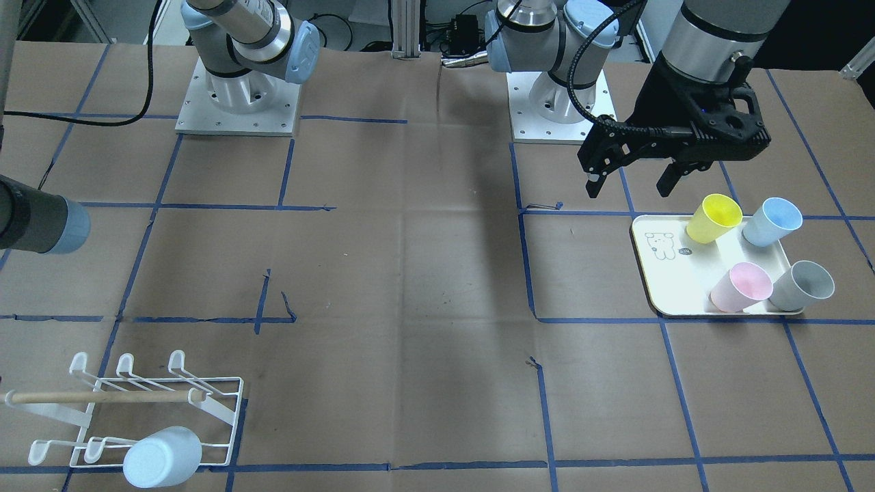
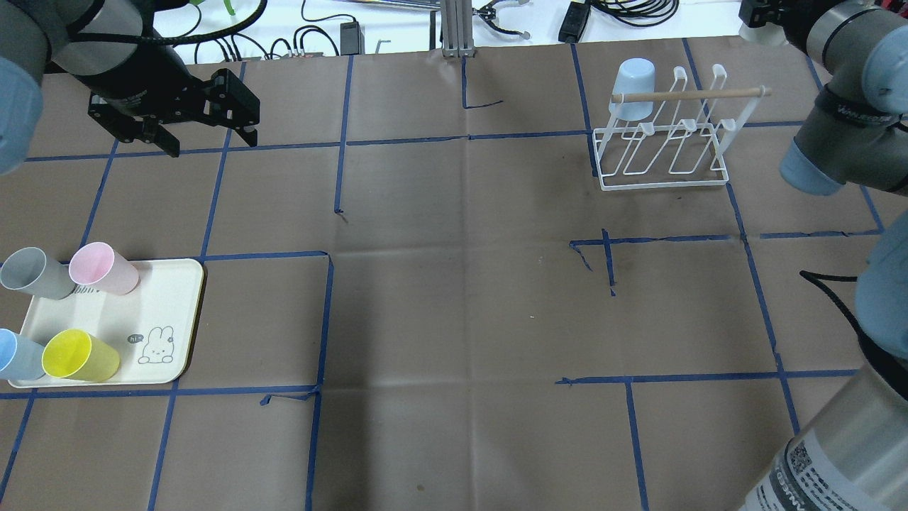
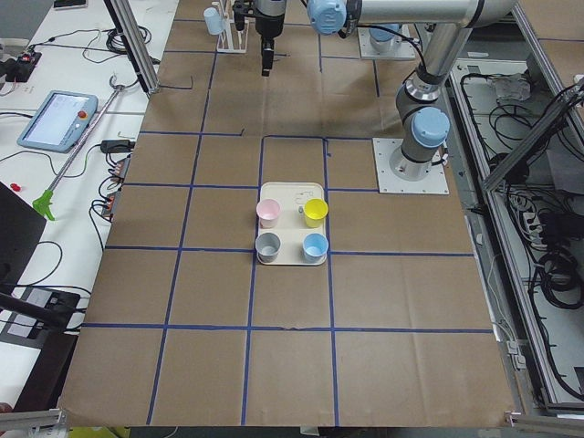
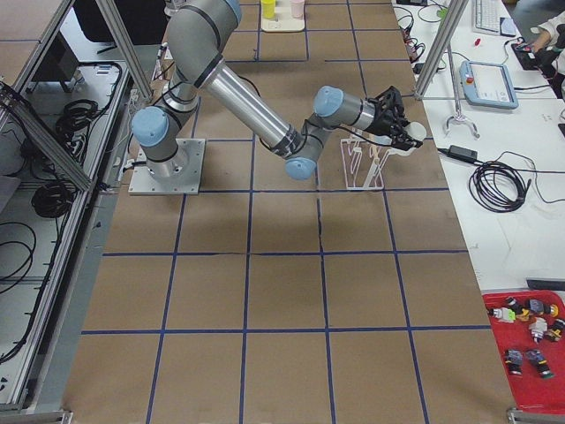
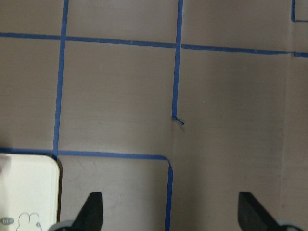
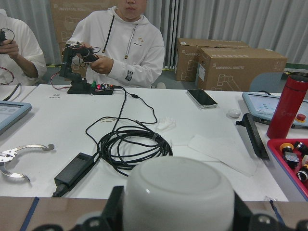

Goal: Transfer IKEA cup to right arm and place on rack

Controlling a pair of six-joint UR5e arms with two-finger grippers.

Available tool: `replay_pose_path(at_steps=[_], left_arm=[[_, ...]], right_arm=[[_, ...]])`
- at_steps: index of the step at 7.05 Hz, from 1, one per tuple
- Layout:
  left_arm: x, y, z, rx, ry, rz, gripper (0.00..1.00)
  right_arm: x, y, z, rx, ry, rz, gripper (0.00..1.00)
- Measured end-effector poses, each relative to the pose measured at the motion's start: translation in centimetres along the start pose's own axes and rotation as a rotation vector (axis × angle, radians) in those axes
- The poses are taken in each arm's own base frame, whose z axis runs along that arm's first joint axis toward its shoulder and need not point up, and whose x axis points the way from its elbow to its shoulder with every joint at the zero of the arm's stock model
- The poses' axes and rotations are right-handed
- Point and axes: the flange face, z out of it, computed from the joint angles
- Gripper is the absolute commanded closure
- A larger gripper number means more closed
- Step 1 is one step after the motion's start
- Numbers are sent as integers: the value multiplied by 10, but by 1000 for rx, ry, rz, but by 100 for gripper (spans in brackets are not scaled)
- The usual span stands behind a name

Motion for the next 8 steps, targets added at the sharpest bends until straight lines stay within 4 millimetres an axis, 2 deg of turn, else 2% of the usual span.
replay_pose_path(at_steps=[3,7,8], left_arm=[[-1,2,4,-6,-10,2,0],[-5,-13,17,7,-46,-21,0],[-5,-20,20,31,-46,-34,0]], right_arm=[[-18,19,6,23,24,-19,73],[-41,51,17,17,11,-22,73],[-45,59,17,10,9,-20,67]])
